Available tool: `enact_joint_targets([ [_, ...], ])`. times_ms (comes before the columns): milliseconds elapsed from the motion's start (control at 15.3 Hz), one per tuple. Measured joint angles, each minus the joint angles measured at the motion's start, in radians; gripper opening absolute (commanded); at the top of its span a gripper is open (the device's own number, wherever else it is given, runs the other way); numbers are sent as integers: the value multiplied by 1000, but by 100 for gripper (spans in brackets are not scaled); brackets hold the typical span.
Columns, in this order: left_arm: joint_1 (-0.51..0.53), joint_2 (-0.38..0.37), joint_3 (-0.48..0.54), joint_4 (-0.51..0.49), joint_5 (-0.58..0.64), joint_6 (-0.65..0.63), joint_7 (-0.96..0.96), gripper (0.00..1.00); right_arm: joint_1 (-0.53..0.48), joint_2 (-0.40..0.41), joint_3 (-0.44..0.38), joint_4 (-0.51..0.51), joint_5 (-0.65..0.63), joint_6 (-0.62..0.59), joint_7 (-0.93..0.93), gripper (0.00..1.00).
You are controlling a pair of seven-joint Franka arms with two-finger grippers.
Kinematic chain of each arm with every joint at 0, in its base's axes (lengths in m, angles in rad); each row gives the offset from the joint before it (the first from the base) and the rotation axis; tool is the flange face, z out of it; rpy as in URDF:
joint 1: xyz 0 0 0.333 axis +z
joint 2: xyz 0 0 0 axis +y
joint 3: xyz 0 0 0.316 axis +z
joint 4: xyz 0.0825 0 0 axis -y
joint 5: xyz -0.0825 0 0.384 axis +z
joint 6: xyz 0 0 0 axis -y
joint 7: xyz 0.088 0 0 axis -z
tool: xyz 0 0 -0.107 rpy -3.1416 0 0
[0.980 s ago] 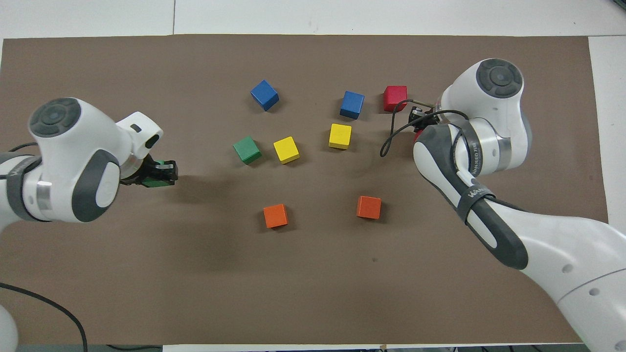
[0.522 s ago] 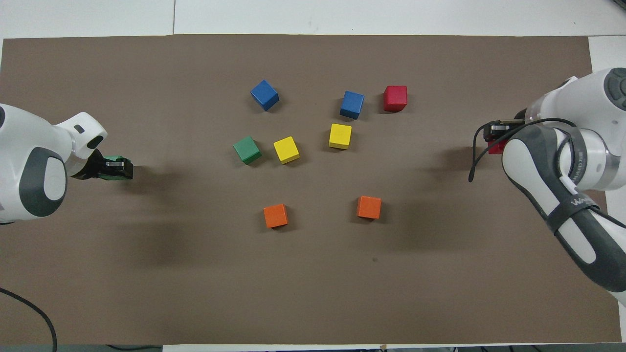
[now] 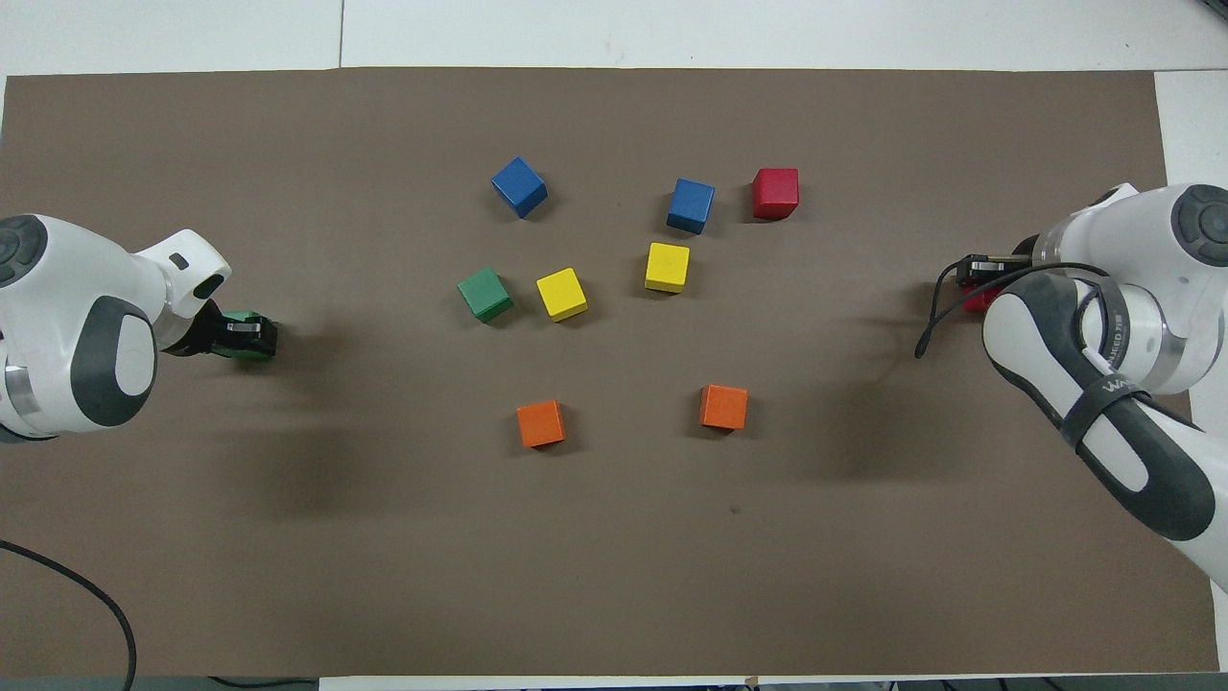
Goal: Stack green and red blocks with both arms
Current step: 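Place the cubes near the table edges with the left and right grippers, then grasp another red cube with the right gripper while the left gripper grasps green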
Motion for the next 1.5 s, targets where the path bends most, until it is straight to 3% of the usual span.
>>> enact_joint_targets([
  [261, 0, -3, 0, 2, 0, -2, 0, 100, 6, -1, 7, 11, -1, 5, 0, 100],
  [392, -1, -14, -4, 64, 0, -80, -13, 100, 31, -4, 8, 56, -3, -47, 0, 100],
  [522, -23, -20, -11, 188, -2, -209, -107, 100, 76, -6, 8, 162, -8, -177, 6, 100],
  [718, -175, -7, -16, 323, -3, -277, -447, 100, 164, 9, 10, 340, -36, -340, 131, 100],
  [849, -292, 36, -18, 399, -3, -302, -672, 100, 237, 51, 12, 410, -40, -376, 242, 100],
  [1110, -449, 246, -15, 606, 38, -307, -981, 100, 335, 215, 14, 577, -43, -380, 404, 100],
  [1241, -461, 296, -12, 618, 50, -275, -1008, 100, 363, 287, 13, 666, -44, -399, 442, 100],
  [1502, -463, 299, -5, 566, 50, -182, -1044, 100, 381, 359, 13, 758, -48, -412, 449, 100],
])
